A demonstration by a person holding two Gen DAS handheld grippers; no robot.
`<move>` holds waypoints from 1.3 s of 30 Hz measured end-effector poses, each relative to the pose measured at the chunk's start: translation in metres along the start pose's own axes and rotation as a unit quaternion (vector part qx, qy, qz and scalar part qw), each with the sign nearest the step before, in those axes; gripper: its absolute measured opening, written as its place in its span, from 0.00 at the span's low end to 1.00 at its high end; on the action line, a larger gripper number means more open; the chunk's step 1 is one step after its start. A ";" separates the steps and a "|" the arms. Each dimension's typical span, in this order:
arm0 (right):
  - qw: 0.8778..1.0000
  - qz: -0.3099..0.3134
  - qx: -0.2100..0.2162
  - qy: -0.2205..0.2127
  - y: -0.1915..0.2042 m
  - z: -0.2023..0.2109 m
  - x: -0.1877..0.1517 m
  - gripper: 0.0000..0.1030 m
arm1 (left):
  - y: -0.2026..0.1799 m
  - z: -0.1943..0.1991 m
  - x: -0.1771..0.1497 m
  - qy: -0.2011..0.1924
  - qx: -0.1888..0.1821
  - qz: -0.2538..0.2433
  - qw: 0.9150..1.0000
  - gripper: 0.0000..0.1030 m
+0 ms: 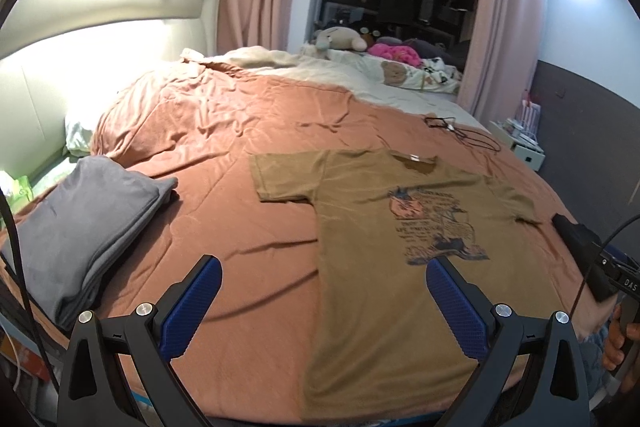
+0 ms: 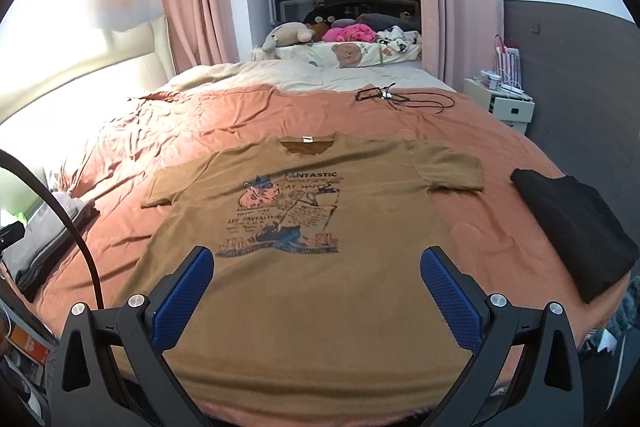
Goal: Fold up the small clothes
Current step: 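Move the left gripper down to the side edge of the khaki t-shirt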
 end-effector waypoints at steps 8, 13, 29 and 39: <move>0.999 0.007 0.038 0.011 0.004 -0.050 0.021 1.00 | 0.018 -0.041 0.020 0.015 0.018 0.025 0.999 0.98; 0.998 0.015 0.066 0.021 0.007 -0.079 0.032 1.00 | 0.028 -0.069 0.029 0.033 0.031 0.039 0.998 0.89; 0.993 -0.021 0.102 0.063 0.002 -0.182 0.062 1.00 | 0.065 -0.179 0.048 0.103 0.033 0.091 0.990 0.67; 0.987 -0.022 0.128 0.098 0.011 -0.259 0.078 0.95 | 0.056 -0.266 0.053 0.171 0.012 0.104 0.980 0.65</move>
Point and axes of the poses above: each gripper's, at about its wrist camera, not at the fingertips, and z roughly against the way its jaws point, y to its left, x to its top, the point moved 10 cm from there along -z, roughly the way its jaws point, and after that the axes turned 14 degrees about x, right-handed, at the moved point
